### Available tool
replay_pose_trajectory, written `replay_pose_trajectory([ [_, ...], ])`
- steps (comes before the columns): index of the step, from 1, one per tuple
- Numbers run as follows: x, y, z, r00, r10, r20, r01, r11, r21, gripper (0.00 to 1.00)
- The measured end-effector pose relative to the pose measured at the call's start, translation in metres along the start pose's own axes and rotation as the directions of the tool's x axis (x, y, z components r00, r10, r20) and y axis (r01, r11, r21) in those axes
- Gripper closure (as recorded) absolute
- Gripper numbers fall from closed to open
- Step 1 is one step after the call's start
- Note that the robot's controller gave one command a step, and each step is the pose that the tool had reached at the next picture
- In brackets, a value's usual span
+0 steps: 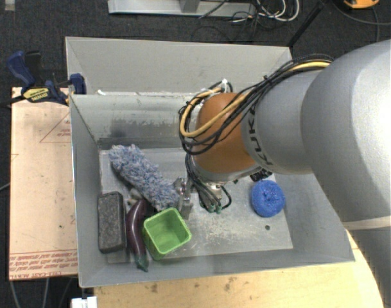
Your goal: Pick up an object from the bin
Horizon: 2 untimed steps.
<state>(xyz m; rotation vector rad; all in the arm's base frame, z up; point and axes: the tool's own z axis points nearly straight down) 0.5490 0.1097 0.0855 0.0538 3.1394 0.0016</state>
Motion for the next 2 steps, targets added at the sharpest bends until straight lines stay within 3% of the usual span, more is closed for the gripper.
replay_pose_trajectory([
  [1,0.000,0.000,0.000,1.000,0.000,0.000,0.000,1.000,0.000,1.00],
  [2,0.010,0.018,-0.019,1.000,-0.022,0.000,0.022,1.000,0.002,1.00],
])
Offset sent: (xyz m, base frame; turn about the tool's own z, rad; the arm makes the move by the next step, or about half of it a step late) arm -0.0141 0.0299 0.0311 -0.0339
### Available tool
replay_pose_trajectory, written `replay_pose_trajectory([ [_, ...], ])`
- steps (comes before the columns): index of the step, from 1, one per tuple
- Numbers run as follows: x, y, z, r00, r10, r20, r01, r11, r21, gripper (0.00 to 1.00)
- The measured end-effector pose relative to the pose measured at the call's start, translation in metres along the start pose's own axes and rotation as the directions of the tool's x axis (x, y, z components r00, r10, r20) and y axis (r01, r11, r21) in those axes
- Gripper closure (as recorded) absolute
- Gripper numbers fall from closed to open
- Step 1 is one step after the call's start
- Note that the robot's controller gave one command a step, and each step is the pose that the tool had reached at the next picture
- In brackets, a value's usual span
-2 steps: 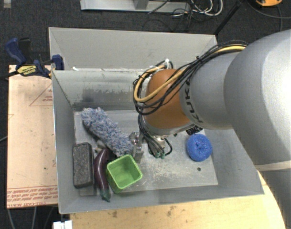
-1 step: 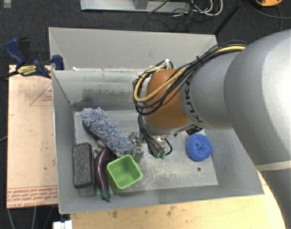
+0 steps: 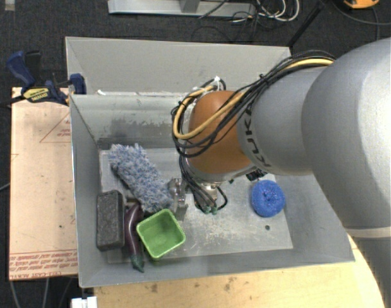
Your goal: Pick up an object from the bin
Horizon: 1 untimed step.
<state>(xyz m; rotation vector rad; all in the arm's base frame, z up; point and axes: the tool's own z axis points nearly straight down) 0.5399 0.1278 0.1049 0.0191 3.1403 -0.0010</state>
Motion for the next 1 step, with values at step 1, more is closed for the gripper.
replay_pose_trajectory([
  [1,-0.0102,0.0062,-0.0074,1.000,-0.005,0.002,0.005,1.000,-0.003,1.00],
])
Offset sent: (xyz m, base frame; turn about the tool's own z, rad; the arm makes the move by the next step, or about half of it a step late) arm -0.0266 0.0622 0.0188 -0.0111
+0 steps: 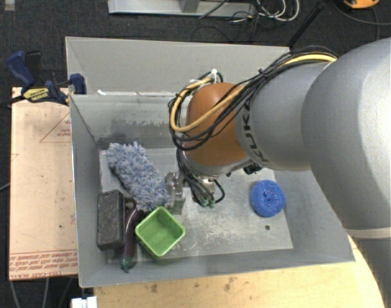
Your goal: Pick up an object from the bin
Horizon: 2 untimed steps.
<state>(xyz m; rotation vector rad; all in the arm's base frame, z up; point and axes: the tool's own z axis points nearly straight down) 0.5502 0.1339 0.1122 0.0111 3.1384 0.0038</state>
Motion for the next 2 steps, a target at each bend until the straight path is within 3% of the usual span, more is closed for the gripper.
replay_pose_trajectory([
  [1,0.018,0.027,-0.006,1.000,0.002,-0.001,-0.002,1.000,0.004,1.00],
  [2,0.023,0.046,-0.050,0.999,-0.037,-0.008,0.037,0.999,0.002,1.00],
])
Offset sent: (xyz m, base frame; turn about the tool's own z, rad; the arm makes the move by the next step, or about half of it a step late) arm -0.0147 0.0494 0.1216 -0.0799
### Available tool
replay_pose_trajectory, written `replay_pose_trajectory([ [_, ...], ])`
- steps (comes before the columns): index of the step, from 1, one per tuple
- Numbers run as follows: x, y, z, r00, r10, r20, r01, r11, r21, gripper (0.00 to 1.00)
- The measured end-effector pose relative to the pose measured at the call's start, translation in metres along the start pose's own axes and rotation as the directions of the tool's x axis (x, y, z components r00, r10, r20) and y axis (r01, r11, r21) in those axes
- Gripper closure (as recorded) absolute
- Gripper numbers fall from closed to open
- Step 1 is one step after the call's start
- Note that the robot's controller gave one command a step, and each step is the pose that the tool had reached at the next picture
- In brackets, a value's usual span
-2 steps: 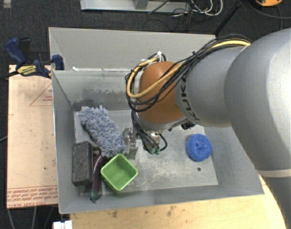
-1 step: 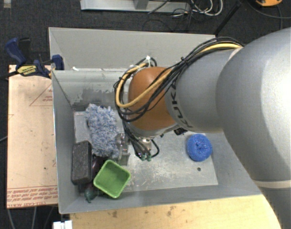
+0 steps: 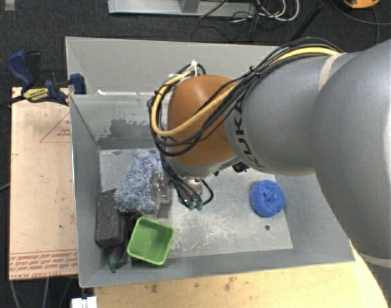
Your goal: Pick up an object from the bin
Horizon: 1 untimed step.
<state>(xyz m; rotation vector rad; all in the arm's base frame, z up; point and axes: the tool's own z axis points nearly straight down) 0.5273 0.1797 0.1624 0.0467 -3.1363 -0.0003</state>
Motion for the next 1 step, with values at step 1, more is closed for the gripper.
replay_pose_trajectory([
  [1,-0.0025,-0.0007,-0.0465,1.000,-0.005,0.008,0.005,1.000,-0.001,1.00],
])
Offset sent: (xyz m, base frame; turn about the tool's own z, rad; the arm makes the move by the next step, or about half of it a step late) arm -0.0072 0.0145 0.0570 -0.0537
